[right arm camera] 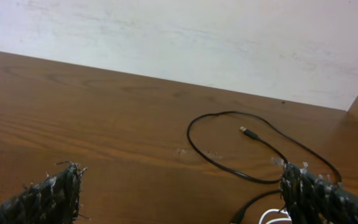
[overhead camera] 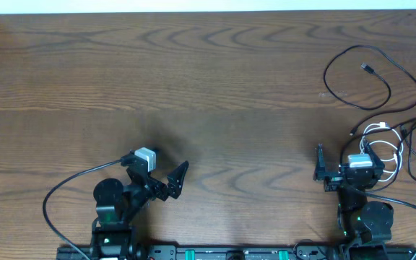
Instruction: Untangle cables
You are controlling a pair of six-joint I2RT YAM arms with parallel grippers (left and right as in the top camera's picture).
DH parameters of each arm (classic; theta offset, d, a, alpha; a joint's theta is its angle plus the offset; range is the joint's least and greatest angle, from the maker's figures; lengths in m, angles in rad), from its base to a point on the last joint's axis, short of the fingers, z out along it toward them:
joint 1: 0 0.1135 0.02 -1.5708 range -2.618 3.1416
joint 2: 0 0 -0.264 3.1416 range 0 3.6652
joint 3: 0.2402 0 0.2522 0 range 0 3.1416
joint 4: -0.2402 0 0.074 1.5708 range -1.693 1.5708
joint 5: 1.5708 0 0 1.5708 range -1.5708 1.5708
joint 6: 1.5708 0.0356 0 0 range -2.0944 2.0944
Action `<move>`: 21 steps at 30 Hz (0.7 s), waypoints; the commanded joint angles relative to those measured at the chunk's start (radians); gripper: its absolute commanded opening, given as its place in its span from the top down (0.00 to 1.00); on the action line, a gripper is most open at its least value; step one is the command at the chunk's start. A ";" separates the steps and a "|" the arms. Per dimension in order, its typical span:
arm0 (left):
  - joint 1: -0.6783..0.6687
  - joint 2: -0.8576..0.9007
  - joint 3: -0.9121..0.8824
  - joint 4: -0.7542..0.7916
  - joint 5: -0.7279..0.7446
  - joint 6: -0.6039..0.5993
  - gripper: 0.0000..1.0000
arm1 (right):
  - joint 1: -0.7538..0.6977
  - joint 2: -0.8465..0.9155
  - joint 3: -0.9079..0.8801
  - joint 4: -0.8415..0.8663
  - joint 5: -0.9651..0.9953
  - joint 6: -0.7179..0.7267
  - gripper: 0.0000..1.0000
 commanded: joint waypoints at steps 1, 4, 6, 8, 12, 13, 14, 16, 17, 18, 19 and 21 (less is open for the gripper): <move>-0.004 -0.153 -0.002 -0.110 -0.009 0.053 0.00 | 0.007 -0.009 -0.001 -0.004 -0.003 0.011 0.01; -0.004 -0.272 -0.002 -0.210 -0.010 0.066 0.00 | 0.007 -0.009 -0.001 -0.004 -0.003 0.011 0.01; -0.004 -0.337 -0.002 -0.257 -0.009 0.066 0.00 | 0.007 -0.009 -0.001 -0.004 -0.003 0.011 0.01; -0.004 -0.385 -0.002 -0.256 -0.004 0.065 0.00 | 0.006 -0.009 -0.001 -0.004 -0.003 0.011 0.01; -0.006 -0.465 -0.002 -0.251 -0.005 0.066 0.00 | 0.007 -0.009 -0.001 -0.004 -0.003 0.011 0.01; -0.009 -0.464 -0.002 -0.259 -0.009 0.069 0.00 | 0.007 -0.009 -0.001 -0.004 -0.003 0.011 0.01; -0.010 -0.465 -0.002 -0.257 -0.008 0.069 0.00 | 0.007 -0.009 -0.001 -0.004 -0.003 0.011 0.01; -0.019 -0.465 -0.002 -0.258 -0.008 0.069 0.00 | 0.007 -0.009 -0.001 -0.004 -0.003 0.011 0.01; -0.025 -0.465 -0.002 -0.258 -0.008 0.069 0.00 | 0.007 -0.009 -0.001 -0.004 -0.003 0.011 0.01; -0.032 -0.465 -0.002 -0.258 -0.009 0.076 0.00 | 0.007 -0.009 -0.001 -0.004 -0.003 0.011 0.01; -0.039 -0.465 -0.002 -0.258 -0.009 0.092 0.00 | 0.007 -0.009 -0.001 -0.004 -0.003 0.011 0.01; -0.052 -0.465 -0.002 -0.258 -0.010 0.144 0.00 | 0.007 -0.009 -0.001 -0.004 -0.003 0.011 0.01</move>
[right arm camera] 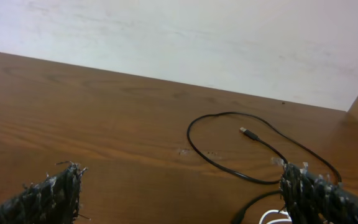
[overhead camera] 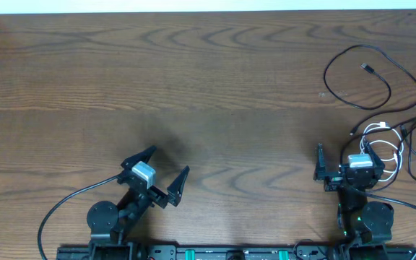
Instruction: Untangle cables
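Observation:
A thin black cable [overhead camera: 338, 90] lies in a loose loop at the far right of the table, its small plug [overhead camera: 367, 68] inside the loop. In the right wrist view the same cable [right arm camera: 194, 146] and plug [right arm camera: 248, 132] show. Nearer, a white cable [overhead camera: 386, 146] and another black cable [overhead camera: 414, 148] lie tangled together. My right gripper [overhead camera: 344, 153] stands open just left of this tangle; in its own view the right gripper [right arm camera: 182, 183] has bare wood between its fingers. My left gripper [overhead camera: 169, 160] is open at the front left, far from the cables.
The wooden table [overhead camera: 193, 79] ends at a pale wall [right arm camera: 197, 37] at the back and a raised wooden side edge on the right. The left arm's own lead [overhead camera: 63, 209] curves along the front left.
My left gripper has drawn back a little toward the front edge and turned, so both its open fingers now show. The right arm and the cables have not moved.

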You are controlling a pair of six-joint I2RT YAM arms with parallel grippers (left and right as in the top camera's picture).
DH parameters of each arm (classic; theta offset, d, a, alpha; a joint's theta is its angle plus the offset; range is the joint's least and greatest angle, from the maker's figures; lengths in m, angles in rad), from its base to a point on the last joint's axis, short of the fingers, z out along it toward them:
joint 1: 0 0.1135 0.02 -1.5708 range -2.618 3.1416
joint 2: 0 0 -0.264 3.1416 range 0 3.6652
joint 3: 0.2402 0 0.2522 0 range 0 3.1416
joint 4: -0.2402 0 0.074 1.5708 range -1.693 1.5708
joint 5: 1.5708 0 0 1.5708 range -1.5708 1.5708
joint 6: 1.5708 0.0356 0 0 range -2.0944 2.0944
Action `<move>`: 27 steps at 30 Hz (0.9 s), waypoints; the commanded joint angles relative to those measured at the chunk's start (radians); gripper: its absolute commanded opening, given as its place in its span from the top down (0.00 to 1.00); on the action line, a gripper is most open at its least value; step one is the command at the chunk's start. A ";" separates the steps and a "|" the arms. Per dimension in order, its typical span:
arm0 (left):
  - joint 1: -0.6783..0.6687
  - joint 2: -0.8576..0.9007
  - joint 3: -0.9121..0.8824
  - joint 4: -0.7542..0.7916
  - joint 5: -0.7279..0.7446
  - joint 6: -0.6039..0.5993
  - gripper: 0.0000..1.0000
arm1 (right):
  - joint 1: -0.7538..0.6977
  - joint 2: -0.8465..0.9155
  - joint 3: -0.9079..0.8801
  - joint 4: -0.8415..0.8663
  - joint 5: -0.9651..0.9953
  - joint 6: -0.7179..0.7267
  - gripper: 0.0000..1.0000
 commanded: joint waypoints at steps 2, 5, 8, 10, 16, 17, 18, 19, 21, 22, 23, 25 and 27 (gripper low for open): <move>-0.027 -0.009 -0.023 -0.037 -0.034 0.137 0.00 | 0.007 -0.006 -0.001 -0.004 -0.003 0.011 0.01; -0.029 -0.009 -0.023 -0.034 -0.092 0.199 0.00 | 0.007 -0.006 -0.001 -0.004 -0.003 0.011 0.01; -0.029 -0.010 -0.023 -0.029 -0.116 0.239 0.00 | 0.007 -0.006 -0.001 -0.004 -0.003 0.011 0.01; -0.029 -0.009 -0.023 -0.028 -0.110 0.238 0.00 | 0.007 -0.006 -0.001 -0.004 -0.003 0.011 0.01; -0.029 -0.009 -0.023 -0.027 -0.110 0.238 0.00 | 0.007 -0.006 -0.001 -0.004 -0.003 0.011 0.01; -0.029 -0.009 -0.023 -0.027 -0.110 0.238 0.00 | 0.007 -0.006 -0.001 -0.004 -0.003 0.011 0.01; -0.029 -0.009 -0.023 -0.027 -0.110 0.238 0.00 | 0.007 -0.006 -0.001 -0.004 -0.003 0.011 0.01; -0.029 -0.010 -0.023 -0.027 -0.110 0.238 0.00 | 0.007 -0.006 -0.001 -0.004 -0.003 0.011 0.01; -0.029 -0.010 -0.023 -0.027 -0.110 0.238 0.00 | 0.007 -0.006 -0.001 -0.004 -0.003 0.011 0.01; -0.029 -0.010 -0.023 -0.027 -0.110 0.238 0.00 | 0.007 -0.006 -0.001 -0.004 -0.003 0.011 0.01; -0.029 -0.010 -0.023 -0.027 -0.110 0.238 0.00 | 0.007 -0.006 -0.001 -0.004 -0.003 0.011 0.01; -0.029 -0.009 -0.023 -0.027 -0.110 0.238 0.00 | 0.007 -0.006 -0.001 -0.004 -0.003 0.011 0.01; -0.029 -0.008 -0.023 -0.027 -0.110 0.238 0.00 | 0.007 -0.006 -0.001 -0.004 -0.003 0.011 0.01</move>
